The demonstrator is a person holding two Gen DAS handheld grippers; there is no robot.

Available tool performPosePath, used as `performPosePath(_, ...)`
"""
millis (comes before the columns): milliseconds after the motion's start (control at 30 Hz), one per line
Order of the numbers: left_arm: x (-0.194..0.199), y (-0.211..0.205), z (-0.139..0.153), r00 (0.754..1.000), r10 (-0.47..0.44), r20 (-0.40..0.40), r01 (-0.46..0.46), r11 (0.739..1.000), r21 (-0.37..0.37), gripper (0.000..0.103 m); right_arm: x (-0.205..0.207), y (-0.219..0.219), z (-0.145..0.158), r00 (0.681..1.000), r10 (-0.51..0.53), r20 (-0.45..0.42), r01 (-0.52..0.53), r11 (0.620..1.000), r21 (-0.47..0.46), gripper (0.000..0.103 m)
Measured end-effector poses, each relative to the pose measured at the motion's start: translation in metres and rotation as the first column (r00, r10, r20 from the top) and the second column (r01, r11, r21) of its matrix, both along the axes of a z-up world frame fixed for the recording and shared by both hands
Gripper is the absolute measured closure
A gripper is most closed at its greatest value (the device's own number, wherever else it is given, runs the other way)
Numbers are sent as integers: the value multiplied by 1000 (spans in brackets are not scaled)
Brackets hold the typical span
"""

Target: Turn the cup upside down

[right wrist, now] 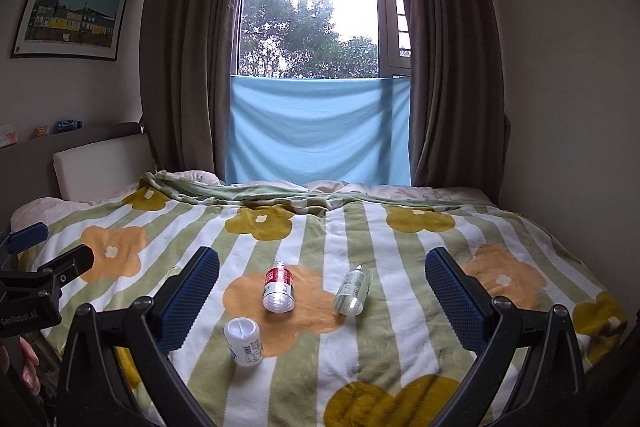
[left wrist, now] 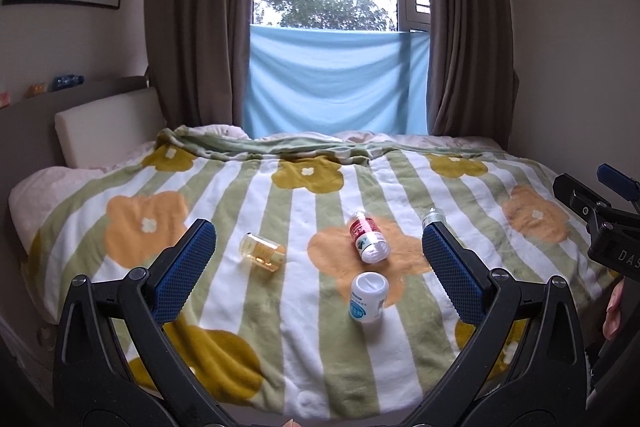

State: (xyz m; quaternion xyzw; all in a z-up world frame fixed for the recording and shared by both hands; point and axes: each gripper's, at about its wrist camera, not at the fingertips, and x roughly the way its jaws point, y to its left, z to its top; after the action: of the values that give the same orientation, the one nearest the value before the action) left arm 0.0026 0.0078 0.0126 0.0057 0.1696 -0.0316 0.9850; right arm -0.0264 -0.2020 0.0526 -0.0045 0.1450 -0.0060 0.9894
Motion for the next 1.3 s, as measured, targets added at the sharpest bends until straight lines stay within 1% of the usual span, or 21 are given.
performPosePath(400, -5, -5, 0, 1000, 0, 14, 0, 1000, 14, 0, -4, 3, -2, 1000, -4, -15, 4, 1000, -5, 0)
performPosePath(933, -7, -4, 1, 1000, 5, 29, -5, 1000, -10, 0, -4, 1, -6, 1000, -15, -13, 15, 1000, -3, 0)
performPosePath(1133, -7, -6, -1, 998, 47, 39, -48, 999, 21, 0, -3, -1, -6, 1000, -19, -24, 19, 1000, 6, 0)
performPosePath(1300, -10, -10, 1, 996, 63, 67, -66, 997, 33, 0, -3, -2, -6, 999, -19, -26, 19, 1000, 8, 0)
